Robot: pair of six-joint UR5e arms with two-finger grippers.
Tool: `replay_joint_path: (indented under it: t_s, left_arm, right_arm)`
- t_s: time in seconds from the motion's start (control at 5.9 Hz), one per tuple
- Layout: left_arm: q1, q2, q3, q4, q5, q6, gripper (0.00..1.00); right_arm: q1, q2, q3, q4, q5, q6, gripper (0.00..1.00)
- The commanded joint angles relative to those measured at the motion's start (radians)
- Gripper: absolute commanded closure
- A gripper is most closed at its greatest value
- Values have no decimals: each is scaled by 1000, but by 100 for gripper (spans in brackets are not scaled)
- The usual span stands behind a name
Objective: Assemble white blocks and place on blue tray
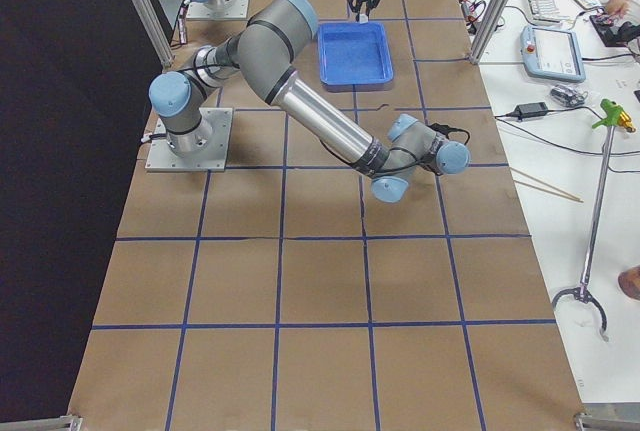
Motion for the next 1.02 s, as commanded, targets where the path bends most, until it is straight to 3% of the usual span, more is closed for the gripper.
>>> replay_joint_path:
  t_s: [0.0,0.34,0.51,0.85]
  left_arm:
    - [-67,-67,-20,74,13,172,100]
    - [-89,-80,-34,116,3,157,100]
    - [-93,-86,-46,118,5,54,100]
    - [-121,-86,-65,144,16,-63,96]
  right_arm:
    - [-1,0,28,-3,-4,0,0]
    - [-1,-2,22,-1,-1,1,0]
    - [-1,-2,22,0,-1,0,6]
    - [-1,-2,20,-39,1,1,32]
